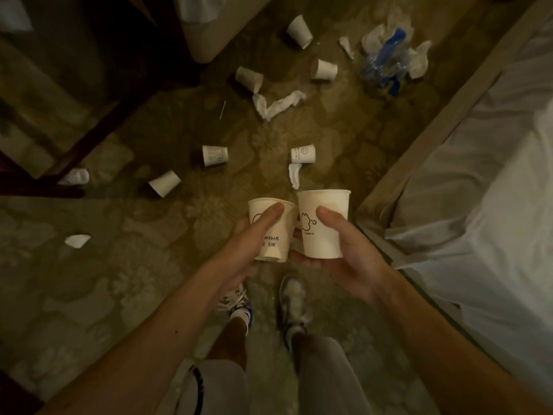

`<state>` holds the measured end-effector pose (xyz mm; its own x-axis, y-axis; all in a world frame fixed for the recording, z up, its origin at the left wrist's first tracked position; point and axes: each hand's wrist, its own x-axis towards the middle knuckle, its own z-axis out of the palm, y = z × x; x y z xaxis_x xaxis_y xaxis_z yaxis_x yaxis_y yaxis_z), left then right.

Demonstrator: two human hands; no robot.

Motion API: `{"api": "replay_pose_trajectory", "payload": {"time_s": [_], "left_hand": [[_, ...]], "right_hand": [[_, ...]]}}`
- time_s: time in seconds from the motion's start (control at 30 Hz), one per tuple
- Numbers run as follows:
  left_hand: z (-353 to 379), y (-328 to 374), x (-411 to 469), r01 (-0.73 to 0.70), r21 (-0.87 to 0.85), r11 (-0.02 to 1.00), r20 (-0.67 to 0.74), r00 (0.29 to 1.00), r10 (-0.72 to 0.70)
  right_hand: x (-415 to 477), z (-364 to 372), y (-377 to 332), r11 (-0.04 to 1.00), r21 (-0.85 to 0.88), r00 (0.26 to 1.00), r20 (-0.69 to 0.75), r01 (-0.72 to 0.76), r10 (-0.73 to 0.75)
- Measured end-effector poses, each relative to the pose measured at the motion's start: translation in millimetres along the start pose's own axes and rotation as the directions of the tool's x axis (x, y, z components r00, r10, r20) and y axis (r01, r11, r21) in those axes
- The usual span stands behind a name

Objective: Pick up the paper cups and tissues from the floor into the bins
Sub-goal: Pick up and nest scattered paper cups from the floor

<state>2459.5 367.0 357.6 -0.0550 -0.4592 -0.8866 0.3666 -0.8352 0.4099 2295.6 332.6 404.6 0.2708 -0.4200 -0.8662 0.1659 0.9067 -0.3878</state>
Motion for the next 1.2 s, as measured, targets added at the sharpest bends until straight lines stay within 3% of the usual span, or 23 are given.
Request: {"api": "replay_pose_trajectory", "payload": {"time_s": [0.13, 0.27, 0.47, 0.57, 0.67, 0.77, 0.87, 1.0, 1.2], "left_hand": [[22.2, 31.5, 34.3, -0.003, 0.161, 0.987, -0.028, 1.000, 0.008], [47.7, 55.6, 73.5, -0.009, 0.211, 0.977, 0.017, 1.000, 0.005], [92.4, 60.2, 162.2, 0.133, 0.098, 0.986, -0.016, 0.991, -0.132], [100.5, 49.1, 217.2, 0.114, 0.131, 0.985, -0.150, 0.984, -0.094], [92.1, 31.8, 273.4, 0.145, 0.103, 0.984, -0.354, 0.930, -0.100], [83.2, 2.6, 325.8, 0.146, 0.099, 0.984, -0.442, 0.893, -0.088], [82.7, -19.6, 376.0, 0.131, 0.194, 0.972, -0.476, 0.879, -0.023], [84.4, -42.3, 434.6, 0.141, 0.156, 0.978, -0.478, 0.877, -0.050], [85.7, -69.4, 492.3, 0.079, 0.415, 0.906, -0.402, 0.909, 0.105]], "right_hand": [[26.2, -16.3, -42.3, 0.994, -0.108, 1.000, 0.001, -0.026, 0.026], [68.4, -39.8, -80.0, 0.987, -0.130, 0.995, -0.045, -0.099, 0.094], [160.9, -82.2, -136.7, 0.931, -0.341, 0.989, -0.109, -0.132, 0.100], [208.3, -109.2, -151.8, 0.858, -0.490, 0.981, -0.177, -0.153, 0.073], [254.1, -131.4, -151.8, 0.785, -0.596, 0.973, -0.230, -0.166, 0.031], [296.5, -148.4, -140.0, 0.754, -0.638, 0.966, -0.258, -0.159, -0.015], [336.0, -164.6, -126.4, 0.755, -0.642, 0.959, -0.276, -0.135, -0.063], [381.8, -186.8, -106.7, 0.735, -0.667, 0.953, -0.286, -0.123, -0.100], [422.7, -211.4, -92.9, 0.724, -0.680, 0.951, -0.286, -0.117, -0.115]]}}
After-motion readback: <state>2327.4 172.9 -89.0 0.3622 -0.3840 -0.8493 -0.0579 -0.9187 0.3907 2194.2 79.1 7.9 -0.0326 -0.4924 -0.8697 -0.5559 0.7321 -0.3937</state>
